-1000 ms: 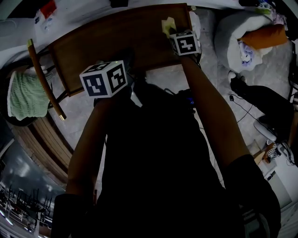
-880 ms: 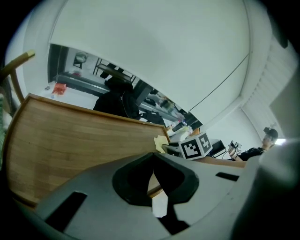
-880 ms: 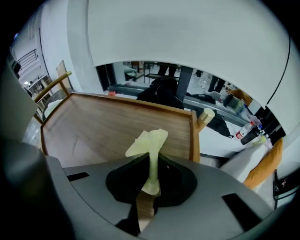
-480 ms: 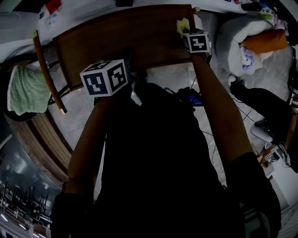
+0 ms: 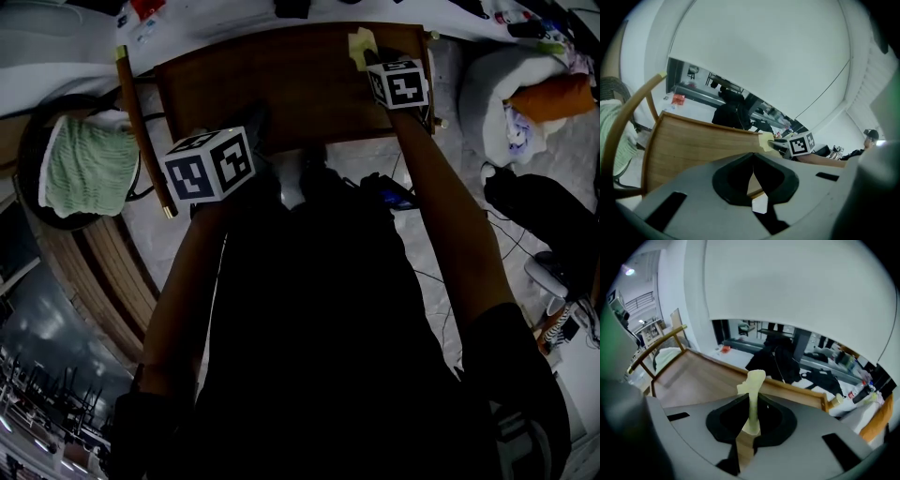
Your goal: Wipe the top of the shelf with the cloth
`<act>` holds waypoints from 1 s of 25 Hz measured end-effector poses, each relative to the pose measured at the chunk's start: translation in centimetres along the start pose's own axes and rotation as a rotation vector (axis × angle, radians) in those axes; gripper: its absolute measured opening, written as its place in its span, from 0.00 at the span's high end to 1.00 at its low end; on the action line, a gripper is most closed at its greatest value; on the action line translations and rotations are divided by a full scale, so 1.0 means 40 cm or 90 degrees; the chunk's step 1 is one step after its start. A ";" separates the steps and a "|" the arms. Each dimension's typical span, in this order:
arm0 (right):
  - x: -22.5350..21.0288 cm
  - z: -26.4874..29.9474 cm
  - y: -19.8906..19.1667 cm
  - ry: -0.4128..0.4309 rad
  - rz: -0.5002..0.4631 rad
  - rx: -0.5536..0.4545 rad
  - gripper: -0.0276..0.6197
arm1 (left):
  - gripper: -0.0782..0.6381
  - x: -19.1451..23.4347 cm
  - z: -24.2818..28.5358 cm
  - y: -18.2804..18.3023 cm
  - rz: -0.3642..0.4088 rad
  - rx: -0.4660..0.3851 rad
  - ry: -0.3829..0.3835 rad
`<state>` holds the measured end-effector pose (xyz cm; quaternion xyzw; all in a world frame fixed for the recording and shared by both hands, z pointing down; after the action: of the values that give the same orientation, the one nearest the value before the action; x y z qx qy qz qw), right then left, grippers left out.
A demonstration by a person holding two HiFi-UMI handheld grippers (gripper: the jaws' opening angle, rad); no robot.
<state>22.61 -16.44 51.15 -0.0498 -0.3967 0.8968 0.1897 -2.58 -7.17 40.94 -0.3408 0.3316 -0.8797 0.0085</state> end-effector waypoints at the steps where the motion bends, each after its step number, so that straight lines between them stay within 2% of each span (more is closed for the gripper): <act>1: 0.047 0.012 0.043 0.017 -0.004 -0.020 0.89 | 0.87 0.017 -0.019 0.015 0.004 -0.006 0.004; 5: 0.243 0.055 0.192 0.096 -0.007 -0.086 0.89 | 0.87 0.089 -0.096 0.069 0.010 -0.034 0.025; 9: 0.427 0.103 0.264 0.180 -0.027 -0.107 0.89 | 0.88 0.181 -0.179 0.107 -0.004 -0.063 0.053; 12: 0.526 0.141 0.273 0.212 -0.027 -0.094 0.89 | 0.87 0.249 -0.232 0.121 -0.020 -0.078 0.072; 19: 0.740 0.228 0.277 0.266 0.019 -0.079 0.89 | 0.87 0.378 -0.317 0.131 -0.041 -0.093 0.104; 25: 0.885 0.303 0.268 0.303 0.045 -0.059 0.89 | 0.87 0.430 -0.343 0.152 -0.046 -0.097 0.104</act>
<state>-16.21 -17.97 53.72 -0.2821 -0.3795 0.8468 0.2436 -25.38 -8.14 40.07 -0.2796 0.3849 -0.8763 -0.0761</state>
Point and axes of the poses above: the fingertips, and each gripper's own axes: z forward along the fingers, x to its left, y out of its top, the point moved 3 cm from there along -z, backward along the fingers, and after that the axes turned 10 degrees about -x, right-handed, at the moved point
